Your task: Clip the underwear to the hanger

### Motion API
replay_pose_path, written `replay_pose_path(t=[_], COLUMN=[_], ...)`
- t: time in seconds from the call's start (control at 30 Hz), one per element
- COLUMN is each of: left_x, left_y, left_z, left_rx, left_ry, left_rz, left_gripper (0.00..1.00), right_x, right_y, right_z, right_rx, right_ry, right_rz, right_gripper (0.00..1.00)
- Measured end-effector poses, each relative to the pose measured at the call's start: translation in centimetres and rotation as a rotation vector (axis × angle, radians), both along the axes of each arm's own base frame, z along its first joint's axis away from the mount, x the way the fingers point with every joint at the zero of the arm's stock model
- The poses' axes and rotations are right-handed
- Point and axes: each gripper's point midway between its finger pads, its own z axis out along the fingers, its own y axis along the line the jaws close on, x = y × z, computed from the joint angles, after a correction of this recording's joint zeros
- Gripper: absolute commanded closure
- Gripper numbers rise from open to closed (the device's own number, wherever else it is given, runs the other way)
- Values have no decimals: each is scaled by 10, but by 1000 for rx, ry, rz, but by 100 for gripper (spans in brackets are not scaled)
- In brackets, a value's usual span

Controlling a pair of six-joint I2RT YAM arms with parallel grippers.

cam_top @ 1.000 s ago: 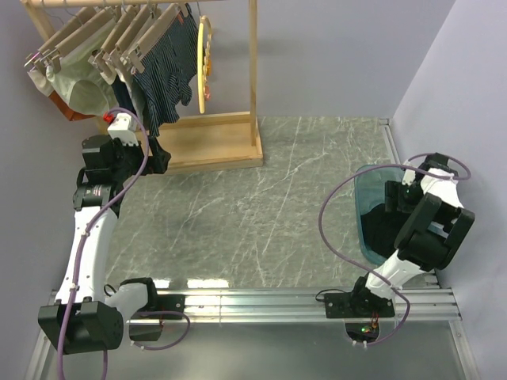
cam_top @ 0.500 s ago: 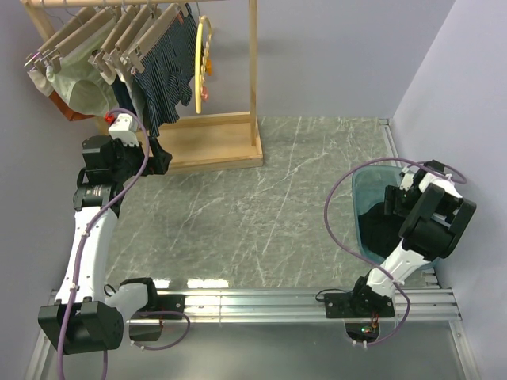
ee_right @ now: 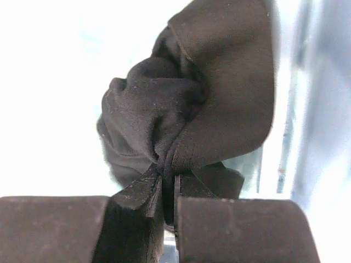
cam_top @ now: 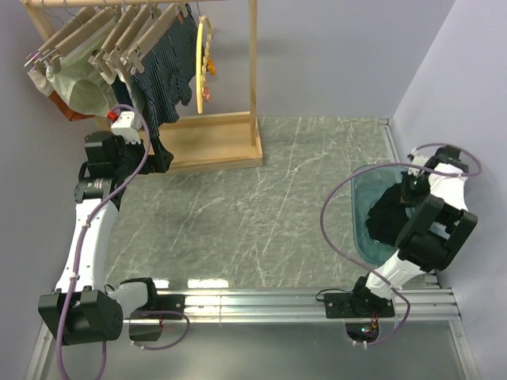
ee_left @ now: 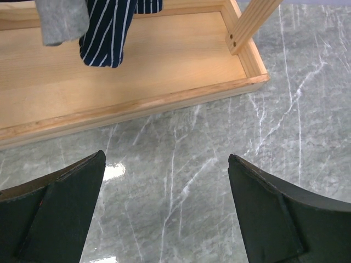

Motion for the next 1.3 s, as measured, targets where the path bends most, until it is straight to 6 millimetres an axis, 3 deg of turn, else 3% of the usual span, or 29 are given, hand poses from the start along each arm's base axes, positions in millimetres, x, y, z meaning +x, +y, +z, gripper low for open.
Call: replay_pose_path(t=[0.13, 0.23, 0.3, 0.37, 0.53, 0.6, 0.67, 0.9, 1.0, 1.03, 1.13, 1.3], left_x=[5, 5, 6, 8, 6, 4, 2, -8, -17, -22, -36, -57], left_y=[-4, -7, -9, -11, -16, -19, -22, -37, -45, -48, -53, -63], left_z=[2, 3, 6, 8, 8, 8, 10, 14, 8, 5, -3, -11], left_rx=[-17, -30, -41, -51, -75, -88, -103, -190, -223, -231, -235, -169], left_ry=[21, 36, 43, 50, 71, 84, 88, 96, 92, 90, 85, 60], left_rz=[-22, -39, -47, -56, -84, -100, -119, -206, -251, -266, -297, -431], left_gripper=[1, 1, 1, 1, 1, 1, 1, 1, 1, 1, 1, 1], right_x=[24, 39, 45, 46, 27, 15, 2, -46, -65, -71, -84, -95], right_y=[7, 30, 58, 98, 204, 238, 270, 347, 368, 377, 396, 410], right_z=[67, 124, 154, 177, 201, 196, 178, 64, 27, 17, 2, 11], right_rx=[-24, -52, -63, -48, 31, 65, 102, 72, 31, 16, -5, 76], right_ry=[-165, -309, -387, -452, -536, -529, -488, -228, -138, -118, -94, -104], right_rz=[66, 163, 254, 370, 661, 755, 846, 1088, 1163, 1191, 1256, 1264], right_gripper=[100, 100, 100, 100, 100, 100, 100, 96, 70, 47, 10, 5])
